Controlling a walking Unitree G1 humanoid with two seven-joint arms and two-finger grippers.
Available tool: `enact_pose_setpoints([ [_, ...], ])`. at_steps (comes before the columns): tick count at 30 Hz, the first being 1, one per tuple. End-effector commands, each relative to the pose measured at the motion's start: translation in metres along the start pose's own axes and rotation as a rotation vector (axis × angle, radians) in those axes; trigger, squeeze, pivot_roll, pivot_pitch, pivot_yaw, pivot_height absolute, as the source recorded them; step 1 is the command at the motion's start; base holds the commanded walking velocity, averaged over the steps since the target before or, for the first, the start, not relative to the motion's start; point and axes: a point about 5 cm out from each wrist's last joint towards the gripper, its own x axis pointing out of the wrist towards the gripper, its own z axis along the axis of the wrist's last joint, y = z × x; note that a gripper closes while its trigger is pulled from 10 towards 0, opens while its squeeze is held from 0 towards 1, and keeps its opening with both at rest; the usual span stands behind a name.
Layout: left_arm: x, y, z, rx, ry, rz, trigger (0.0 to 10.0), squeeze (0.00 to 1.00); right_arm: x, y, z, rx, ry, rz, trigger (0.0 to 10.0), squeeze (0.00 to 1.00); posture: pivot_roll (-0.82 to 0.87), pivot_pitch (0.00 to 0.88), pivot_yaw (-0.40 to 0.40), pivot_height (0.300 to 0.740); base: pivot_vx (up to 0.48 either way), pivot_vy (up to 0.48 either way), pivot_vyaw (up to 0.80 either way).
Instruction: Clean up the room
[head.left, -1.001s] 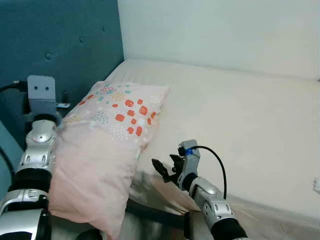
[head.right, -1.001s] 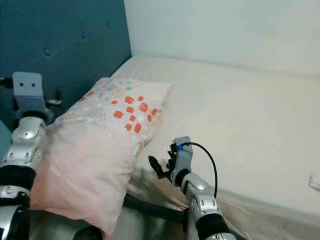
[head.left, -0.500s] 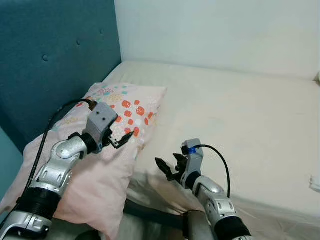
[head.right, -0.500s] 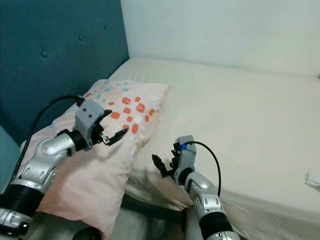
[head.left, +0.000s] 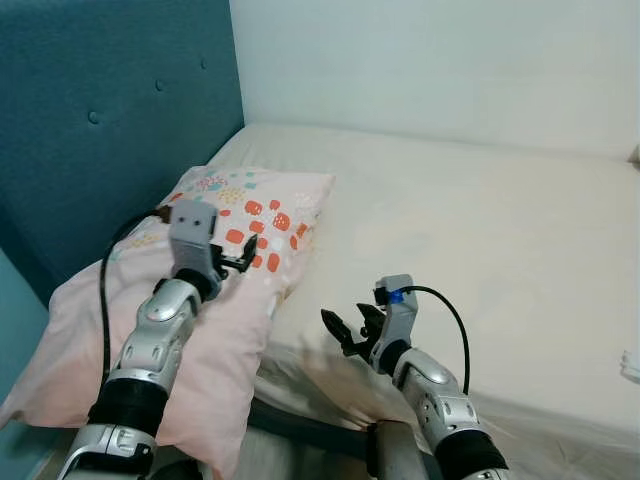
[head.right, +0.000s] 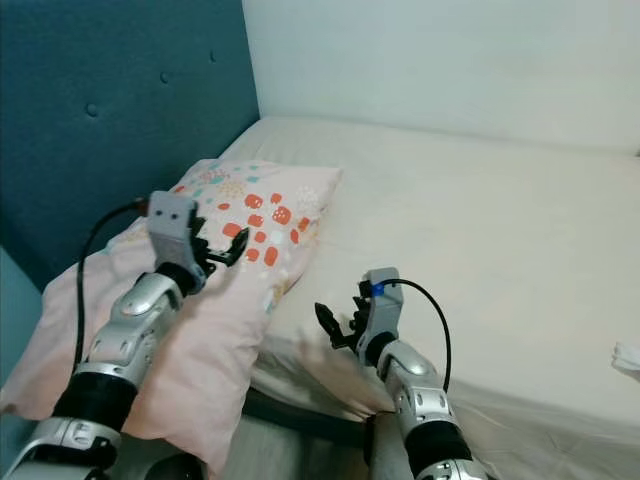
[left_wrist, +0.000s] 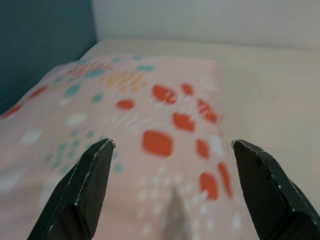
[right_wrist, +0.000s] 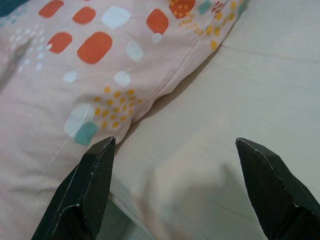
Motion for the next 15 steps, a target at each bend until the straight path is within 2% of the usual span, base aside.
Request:
enact_pose_setpoints([
  [1,-0.004,0.001,-0.012,-0.033,0.047,0.022,10.0,0.0,0.0,0.002,0.004,0.0,-0.029,0.018,10.0,0.0,-0.03,0.0,-0.009,0.371,0.0,0.0,0.0],
  [10,-0.006,-0.008,-0.02,-0.091,0.054,0.033,10.0,0.0,-0.001,0.001,0.007,-0.013,-0.04,0.023,10.0,0.0,-0.03,0.0,-0.01,0.396,0.0,0.0,0.0],
  [14,-0.008,-0.011,-0.027,-0.128,0.09,0.054,10.0,0.0,-0.002,-0.002,0.006,-0.011,-0.041,0.01,10.0,0.0,-0.03,0.0,-0.008,0.411,0.0,0.0,0.0],
  [15,-0.008,-0.012,-0.03,-0.119,0.118,0.067,10.0,0.0,-0.002,-0.003,0.006,-0.011,-0.042,0.007,10.0,0.0,-0.03,0.0,-0.008,0.416,-0.48,0.0,0.0],
])
